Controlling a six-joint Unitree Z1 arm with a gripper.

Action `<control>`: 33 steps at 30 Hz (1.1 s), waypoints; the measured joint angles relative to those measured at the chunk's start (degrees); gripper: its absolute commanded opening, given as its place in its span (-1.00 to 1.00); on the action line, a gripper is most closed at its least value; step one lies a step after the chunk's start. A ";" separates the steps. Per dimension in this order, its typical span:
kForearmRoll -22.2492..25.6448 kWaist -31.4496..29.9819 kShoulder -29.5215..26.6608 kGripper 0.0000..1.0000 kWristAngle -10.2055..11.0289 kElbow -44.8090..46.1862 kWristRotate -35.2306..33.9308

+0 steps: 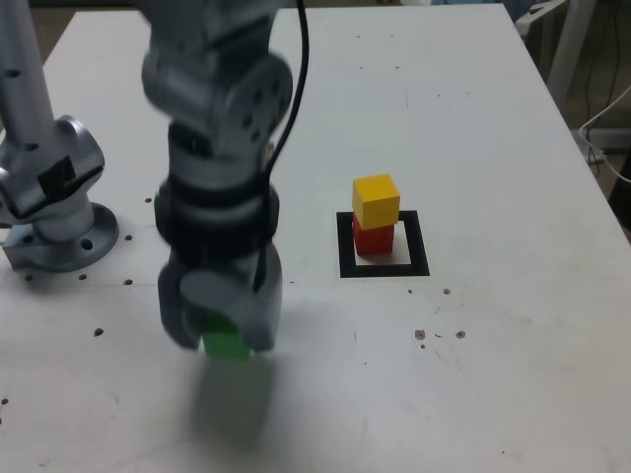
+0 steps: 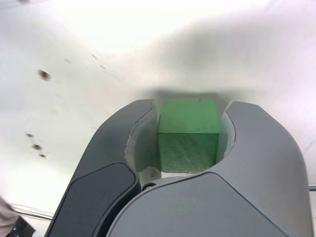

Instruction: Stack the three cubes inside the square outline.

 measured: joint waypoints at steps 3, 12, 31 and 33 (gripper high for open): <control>5.48 2.84 -1.86 -0.73 1.60 -3.82 2.37; 20.80 17.60 -4.14 -0.74 3.41 -17.35 13.16; 23.33 31.82 7.78 -0.75 4.68 -32.17 21.18; 23.22 32.74 9.07 -0.75 4.68 -33.61 21.71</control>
